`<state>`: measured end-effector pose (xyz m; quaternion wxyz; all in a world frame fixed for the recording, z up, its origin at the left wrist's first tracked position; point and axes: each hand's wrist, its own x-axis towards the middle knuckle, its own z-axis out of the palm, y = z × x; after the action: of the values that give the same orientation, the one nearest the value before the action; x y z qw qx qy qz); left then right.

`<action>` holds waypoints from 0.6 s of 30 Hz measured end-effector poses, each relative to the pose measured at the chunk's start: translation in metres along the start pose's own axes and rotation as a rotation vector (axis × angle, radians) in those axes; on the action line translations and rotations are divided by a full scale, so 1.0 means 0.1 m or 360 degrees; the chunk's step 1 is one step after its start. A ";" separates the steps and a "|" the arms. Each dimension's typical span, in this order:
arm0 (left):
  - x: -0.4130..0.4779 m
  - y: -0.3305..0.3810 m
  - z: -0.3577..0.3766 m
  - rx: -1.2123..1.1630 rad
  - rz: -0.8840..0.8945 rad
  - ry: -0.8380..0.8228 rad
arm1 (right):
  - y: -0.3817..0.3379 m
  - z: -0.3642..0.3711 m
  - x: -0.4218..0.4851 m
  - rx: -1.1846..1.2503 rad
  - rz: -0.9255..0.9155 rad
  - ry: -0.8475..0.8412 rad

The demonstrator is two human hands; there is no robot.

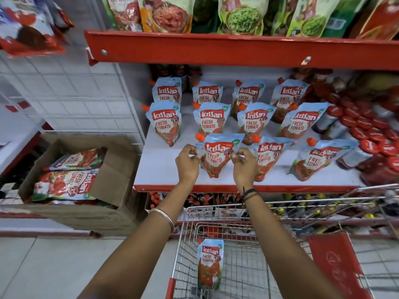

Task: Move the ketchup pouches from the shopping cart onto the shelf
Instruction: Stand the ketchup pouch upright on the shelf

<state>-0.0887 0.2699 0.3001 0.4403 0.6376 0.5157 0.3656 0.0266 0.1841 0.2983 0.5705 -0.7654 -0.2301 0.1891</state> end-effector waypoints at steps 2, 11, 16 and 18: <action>0.05 -0.04 0.02 0.0030 -0.0016 -0.0015 | 0.05 0.03 0.04 -0.0067 0.0006 -0.0014; 0.09 -0.19 0.03 0.0082 0.0048 -0.0034 | 0.17 0.20 0.05 0.0048 -0.0024 0.0128; 0.04 -0.16 0.03 0.0086 -0.0008 -0.0055 | 0.21 0.18 0.00 0.0012 -0.0028 0.0101; -0.01 -0.15 0.02 0.0095 -0.0037 -0.0077 | 0.22 0.16 -0.07 -0.0021 -0.0066 0.0055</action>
<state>-0.0921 0.2700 0.2851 0.4376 0.6531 0.5230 0.3292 0.0152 0.1880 0.2731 0.5732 -0.7673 -0.2372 0.1625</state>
